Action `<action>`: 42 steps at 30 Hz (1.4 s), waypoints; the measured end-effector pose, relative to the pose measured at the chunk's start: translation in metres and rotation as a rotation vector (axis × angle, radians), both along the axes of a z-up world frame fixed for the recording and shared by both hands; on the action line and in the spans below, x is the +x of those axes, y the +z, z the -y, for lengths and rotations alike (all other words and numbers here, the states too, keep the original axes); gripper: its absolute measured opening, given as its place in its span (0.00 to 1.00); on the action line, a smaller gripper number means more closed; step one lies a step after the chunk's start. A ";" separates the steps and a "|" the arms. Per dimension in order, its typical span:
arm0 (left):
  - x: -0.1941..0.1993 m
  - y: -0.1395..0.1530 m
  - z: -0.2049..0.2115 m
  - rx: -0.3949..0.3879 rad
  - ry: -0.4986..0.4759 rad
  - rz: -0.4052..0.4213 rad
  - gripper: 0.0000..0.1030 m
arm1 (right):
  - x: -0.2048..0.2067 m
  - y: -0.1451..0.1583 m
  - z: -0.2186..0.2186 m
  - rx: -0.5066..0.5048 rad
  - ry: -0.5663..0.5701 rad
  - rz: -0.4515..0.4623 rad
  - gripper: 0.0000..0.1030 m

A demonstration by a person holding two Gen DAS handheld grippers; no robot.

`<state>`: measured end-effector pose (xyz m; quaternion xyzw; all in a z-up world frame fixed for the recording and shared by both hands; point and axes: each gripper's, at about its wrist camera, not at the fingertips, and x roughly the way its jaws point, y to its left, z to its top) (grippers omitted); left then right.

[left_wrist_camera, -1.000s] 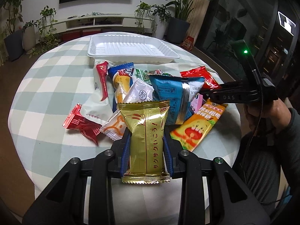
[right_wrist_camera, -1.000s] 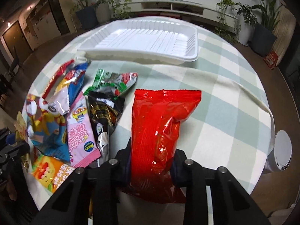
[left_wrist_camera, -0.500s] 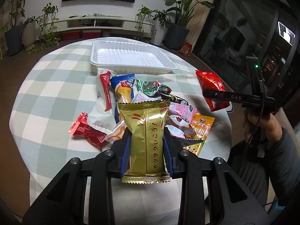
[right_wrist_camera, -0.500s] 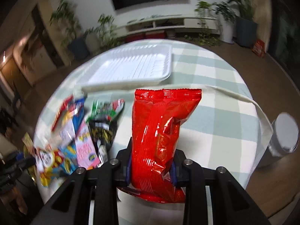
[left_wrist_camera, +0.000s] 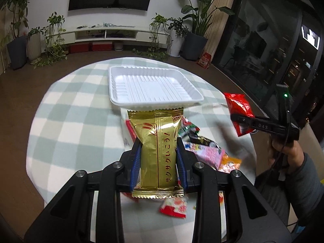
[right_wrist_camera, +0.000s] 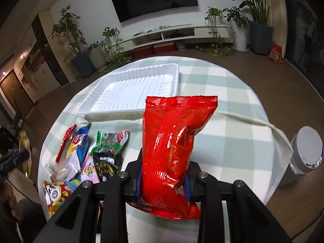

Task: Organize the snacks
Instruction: 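Carry the gold wafer and red chip bag into the white tray and release both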

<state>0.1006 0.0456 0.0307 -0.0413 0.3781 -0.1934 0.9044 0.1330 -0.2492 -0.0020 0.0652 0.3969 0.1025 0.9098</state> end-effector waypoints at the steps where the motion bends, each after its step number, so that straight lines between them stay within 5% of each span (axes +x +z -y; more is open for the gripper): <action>1: 0.008 0.005 0.000 0.013 -0.003 0.006 0.28 | 0.003 0.002 0.002 0.004 -0.002 0.001 0.32; 12: 0.144 0.046 0.015 0.072 -0.038 0.001 0.28 | 0.090 0.045 -0.009 0.029 0.029 0.008 0.32; 21: 0.254 0.002 0.037 0.124 -0.057 -0.171 0.28 | 0.184 0.000 -0.056 -0.022 0.106 -0.136 0.32; 42: 0.293 -0.082 0.058 0.247 -0.053 -0.270 0.28 | 0.210 -0.046 -0.069 -0.116 0.125 -0.176 0.33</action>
